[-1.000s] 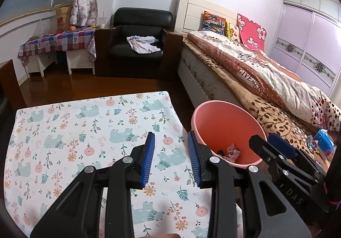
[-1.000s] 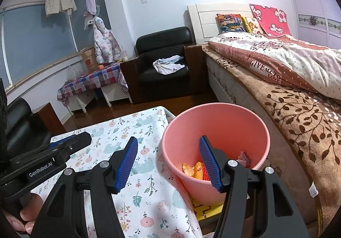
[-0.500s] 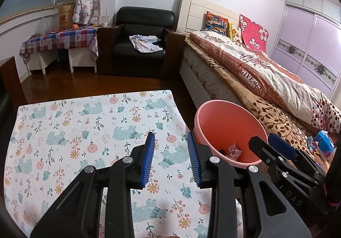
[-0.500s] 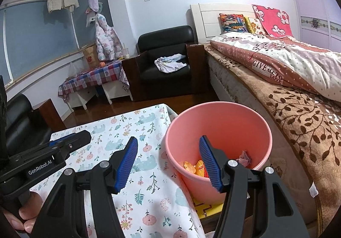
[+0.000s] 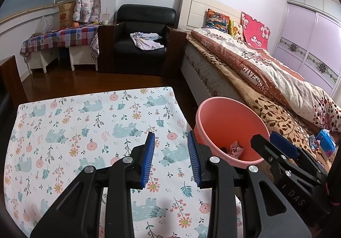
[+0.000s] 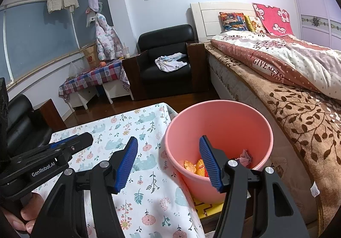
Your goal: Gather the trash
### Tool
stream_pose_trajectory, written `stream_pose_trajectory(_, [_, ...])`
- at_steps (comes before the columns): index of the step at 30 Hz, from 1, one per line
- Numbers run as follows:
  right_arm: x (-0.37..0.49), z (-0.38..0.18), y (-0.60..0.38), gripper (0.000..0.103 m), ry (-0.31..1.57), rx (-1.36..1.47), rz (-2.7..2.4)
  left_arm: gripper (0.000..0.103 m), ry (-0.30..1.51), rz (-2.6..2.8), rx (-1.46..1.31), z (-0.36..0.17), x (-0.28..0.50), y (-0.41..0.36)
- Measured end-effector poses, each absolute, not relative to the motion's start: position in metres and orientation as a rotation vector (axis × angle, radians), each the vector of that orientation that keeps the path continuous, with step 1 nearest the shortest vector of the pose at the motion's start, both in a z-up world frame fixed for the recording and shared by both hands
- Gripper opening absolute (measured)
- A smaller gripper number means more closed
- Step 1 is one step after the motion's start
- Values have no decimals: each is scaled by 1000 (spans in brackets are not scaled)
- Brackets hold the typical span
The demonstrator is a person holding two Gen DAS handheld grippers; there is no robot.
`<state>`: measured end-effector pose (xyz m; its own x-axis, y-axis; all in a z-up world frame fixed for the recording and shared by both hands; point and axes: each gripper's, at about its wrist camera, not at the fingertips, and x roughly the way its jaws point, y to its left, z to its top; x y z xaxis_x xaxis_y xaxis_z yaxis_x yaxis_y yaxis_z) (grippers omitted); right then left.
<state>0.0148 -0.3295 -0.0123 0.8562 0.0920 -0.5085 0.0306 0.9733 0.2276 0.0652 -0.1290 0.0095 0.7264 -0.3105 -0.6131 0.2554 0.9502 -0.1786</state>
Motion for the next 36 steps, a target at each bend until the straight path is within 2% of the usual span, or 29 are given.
stream_pose_trajectory(36, [18,-24,-335,59,559,251,41,32,701,-309,-81,5,67,-130])
